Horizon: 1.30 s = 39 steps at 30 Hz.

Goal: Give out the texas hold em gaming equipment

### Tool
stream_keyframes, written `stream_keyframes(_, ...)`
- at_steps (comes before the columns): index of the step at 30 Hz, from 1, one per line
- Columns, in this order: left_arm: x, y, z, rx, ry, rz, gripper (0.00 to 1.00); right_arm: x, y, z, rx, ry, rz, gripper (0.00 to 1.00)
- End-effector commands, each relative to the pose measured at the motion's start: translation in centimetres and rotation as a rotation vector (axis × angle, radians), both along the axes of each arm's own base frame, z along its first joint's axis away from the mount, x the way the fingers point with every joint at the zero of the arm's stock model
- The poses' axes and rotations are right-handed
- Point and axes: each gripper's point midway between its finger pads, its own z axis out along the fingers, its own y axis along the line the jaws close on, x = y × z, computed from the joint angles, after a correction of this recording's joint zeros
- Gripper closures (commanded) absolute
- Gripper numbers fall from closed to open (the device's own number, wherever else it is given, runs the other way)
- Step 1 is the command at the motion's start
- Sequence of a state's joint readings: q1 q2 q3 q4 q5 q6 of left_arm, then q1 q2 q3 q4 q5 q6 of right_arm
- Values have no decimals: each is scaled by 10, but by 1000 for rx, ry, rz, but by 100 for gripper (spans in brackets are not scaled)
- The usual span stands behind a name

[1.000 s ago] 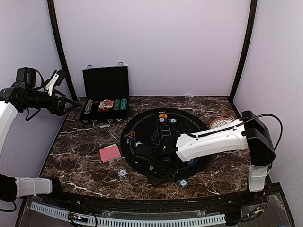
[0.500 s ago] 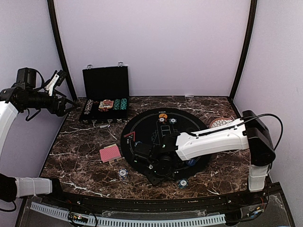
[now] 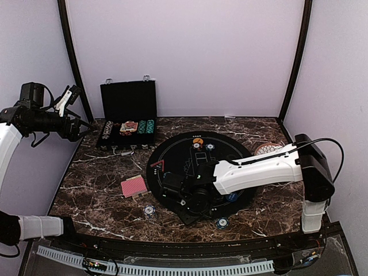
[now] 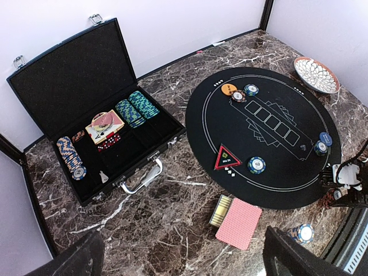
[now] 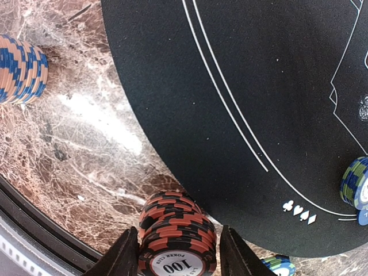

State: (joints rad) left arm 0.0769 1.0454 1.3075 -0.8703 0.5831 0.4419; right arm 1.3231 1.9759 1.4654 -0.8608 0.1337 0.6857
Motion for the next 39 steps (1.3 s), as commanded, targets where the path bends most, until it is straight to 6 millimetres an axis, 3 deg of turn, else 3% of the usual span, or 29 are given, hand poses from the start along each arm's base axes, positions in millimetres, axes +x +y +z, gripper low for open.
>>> stream_keyframes(1,-5,0,3,3,-23,-9,1,-3,3,3,11,-2,13,51)
stream_keyframes(12,-5,0,5,2,-27,-7,1,-5,0,-3,-1,8,16,56)
stream_keyframes(24,-6,0,8,1,-32,-8,1,-8,-2,-14,-18,23,25,52)
stream_keyframes(31,-5,-1,7,2,-30,-9,1,-6,3,-4,3,13,27,55)
stream_keyframes(34,-5,-1,7,1,-30,-10,1,-5,6,4,10,1,32,59)
stream_keyframes(39,-5,-1,5,1,-27,-10,1,-4,10,16,19,-15,38,76)
